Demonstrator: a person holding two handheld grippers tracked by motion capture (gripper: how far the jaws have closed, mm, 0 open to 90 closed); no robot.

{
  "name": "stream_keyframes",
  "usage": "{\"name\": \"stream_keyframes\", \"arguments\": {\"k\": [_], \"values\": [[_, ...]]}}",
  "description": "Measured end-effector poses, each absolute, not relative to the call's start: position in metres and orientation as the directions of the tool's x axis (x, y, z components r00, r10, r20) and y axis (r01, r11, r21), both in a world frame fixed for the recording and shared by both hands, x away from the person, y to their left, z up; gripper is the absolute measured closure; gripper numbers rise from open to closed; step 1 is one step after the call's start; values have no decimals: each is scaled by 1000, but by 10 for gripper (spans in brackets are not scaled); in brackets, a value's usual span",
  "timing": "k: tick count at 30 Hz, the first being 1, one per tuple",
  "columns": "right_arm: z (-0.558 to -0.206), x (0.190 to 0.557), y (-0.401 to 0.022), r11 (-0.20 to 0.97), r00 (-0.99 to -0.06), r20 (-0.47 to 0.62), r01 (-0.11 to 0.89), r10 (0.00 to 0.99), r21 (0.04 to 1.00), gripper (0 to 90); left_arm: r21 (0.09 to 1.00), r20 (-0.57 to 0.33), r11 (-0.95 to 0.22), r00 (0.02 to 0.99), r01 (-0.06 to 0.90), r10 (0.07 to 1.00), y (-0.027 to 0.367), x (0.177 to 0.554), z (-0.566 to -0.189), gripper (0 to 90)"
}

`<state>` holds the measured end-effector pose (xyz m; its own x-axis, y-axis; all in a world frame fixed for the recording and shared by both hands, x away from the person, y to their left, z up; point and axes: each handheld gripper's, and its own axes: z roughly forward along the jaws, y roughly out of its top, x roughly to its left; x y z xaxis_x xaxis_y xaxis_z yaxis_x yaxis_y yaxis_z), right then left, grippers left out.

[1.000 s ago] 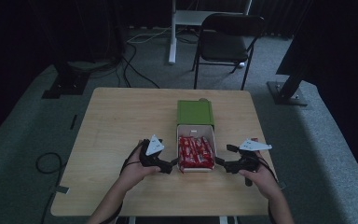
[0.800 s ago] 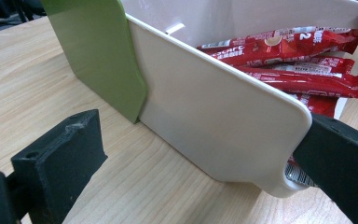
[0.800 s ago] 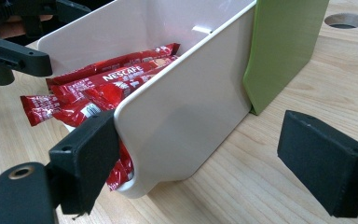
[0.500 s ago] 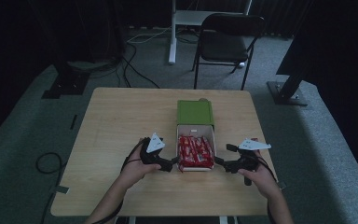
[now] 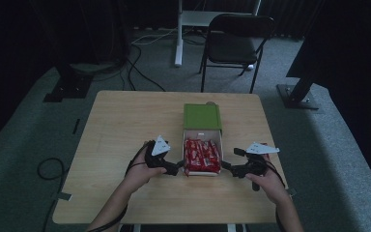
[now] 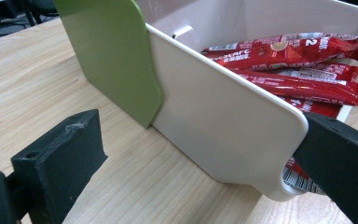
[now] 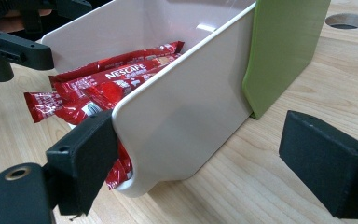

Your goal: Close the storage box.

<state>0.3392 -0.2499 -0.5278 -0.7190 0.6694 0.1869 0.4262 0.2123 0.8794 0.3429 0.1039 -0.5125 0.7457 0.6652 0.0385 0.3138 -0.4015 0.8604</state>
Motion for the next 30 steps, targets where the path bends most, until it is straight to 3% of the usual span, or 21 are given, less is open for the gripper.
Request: {"name": "stream_keyframes", "arguments": {"k": [30], "values": [[-527, 344, -247, 223, -718, 168, 415, 675, 882, 114, 859, 39, -398, 733, 323, 679, 103, 352, -511, 28]]}}
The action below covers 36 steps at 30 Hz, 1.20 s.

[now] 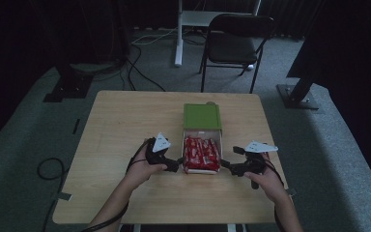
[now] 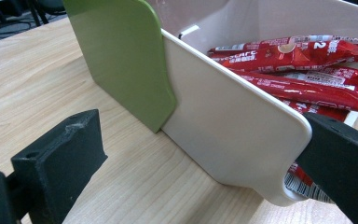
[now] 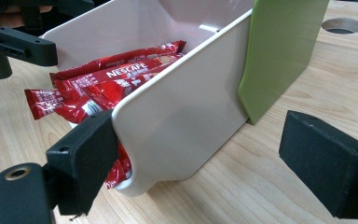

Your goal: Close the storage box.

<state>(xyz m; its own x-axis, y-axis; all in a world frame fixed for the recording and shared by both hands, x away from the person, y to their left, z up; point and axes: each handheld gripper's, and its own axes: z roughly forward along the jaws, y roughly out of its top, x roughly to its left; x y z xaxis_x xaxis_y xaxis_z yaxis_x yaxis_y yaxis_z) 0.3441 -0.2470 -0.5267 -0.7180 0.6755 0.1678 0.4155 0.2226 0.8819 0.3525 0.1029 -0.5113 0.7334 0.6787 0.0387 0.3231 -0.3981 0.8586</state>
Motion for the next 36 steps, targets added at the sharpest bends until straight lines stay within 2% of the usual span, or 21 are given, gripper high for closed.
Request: {"name": "stream_keyframes", "arguments": {"k": [36], "values": [[-526, 356, -245, 208, -684, 159, 422, 712, 882, 114, 847, 38, -410, 732, 337, 681, 100, 371, -508, 27]]}}
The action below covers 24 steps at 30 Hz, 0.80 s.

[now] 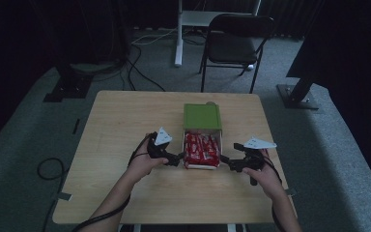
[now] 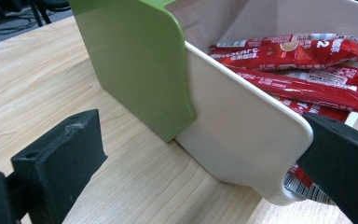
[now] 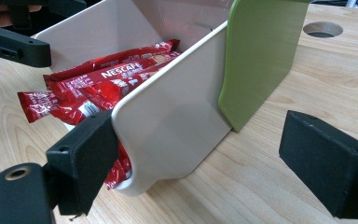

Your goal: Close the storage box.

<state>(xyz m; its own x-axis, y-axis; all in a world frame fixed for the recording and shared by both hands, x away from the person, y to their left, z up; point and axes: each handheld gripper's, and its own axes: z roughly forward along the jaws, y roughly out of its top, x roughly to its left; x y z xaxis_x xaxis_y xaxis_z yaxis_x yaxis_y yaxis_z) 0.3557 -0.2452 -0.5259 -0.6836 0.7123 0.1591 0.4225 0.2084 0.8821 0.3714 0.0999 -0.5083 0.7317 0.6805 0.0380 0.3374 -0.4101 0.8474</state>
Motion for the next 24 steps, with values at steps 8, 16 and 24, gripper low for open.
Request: {"name": "stream_keyframes", "arguments": {"k": [8, 16, 24], "values": [[-526, 358, -245, 202, -675, 161, 425, 720, 882, 114, 848, 34, -406, 730, 340, 682, 100, 374, -509, 27], [-526, 361, -245, 185, -662, 169, 430, 731, 884, 114, 850, 36, -403, 726, 339, 686, 99, 378, -507, 27], [-524, 365, -245, 170, -648, 173, 431, 741, 886, 114, 853, 35, -397, 721, 339, 692, 98, 381, -505, 27]]}}
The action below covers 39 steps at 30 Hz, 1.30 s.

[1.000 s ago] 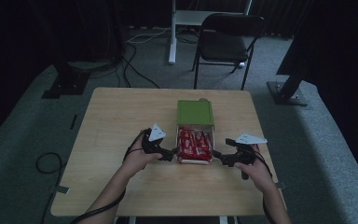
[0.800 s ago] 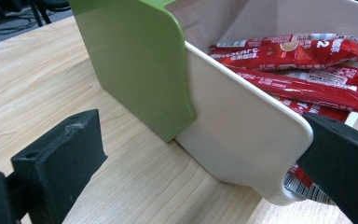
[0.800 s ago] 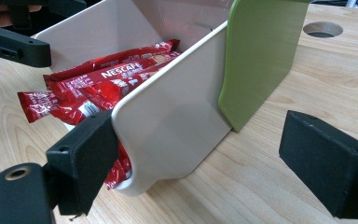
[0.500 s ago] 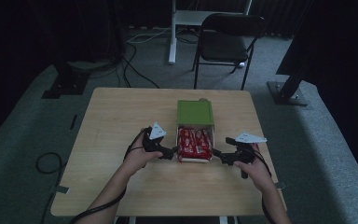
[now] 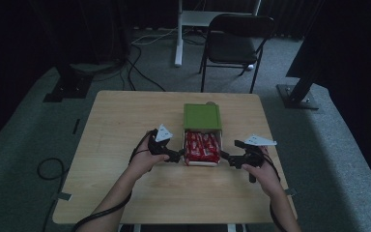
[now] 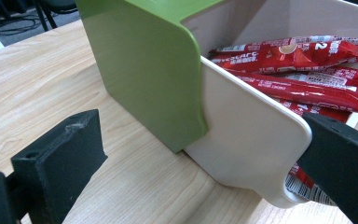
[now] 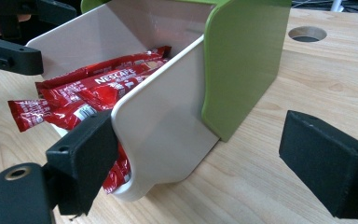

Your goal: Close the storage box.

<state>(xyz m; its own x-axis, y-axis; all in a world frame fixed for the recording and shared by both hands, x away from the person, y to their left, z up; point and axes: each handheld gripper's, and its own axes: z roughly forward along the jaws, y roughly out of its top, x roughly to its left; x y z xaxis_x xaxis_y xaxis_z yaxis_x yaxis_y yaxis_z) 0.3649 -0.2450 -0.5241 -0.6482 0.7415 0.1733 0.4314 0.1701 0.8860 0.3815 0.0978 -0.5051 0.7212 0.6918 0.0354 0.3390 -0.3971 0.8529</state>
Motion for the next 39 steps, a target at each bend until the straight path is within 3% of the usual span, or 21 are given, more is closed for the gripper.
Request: {"name": "stream_keyframes", "arguments": {"k": [39], "values": [[-523, 382, -244, 145, -608, 169, 433, 776, 890, 114, 854, 28, -382, 700, 355, 713, 94, 399, -504, 27]]}}
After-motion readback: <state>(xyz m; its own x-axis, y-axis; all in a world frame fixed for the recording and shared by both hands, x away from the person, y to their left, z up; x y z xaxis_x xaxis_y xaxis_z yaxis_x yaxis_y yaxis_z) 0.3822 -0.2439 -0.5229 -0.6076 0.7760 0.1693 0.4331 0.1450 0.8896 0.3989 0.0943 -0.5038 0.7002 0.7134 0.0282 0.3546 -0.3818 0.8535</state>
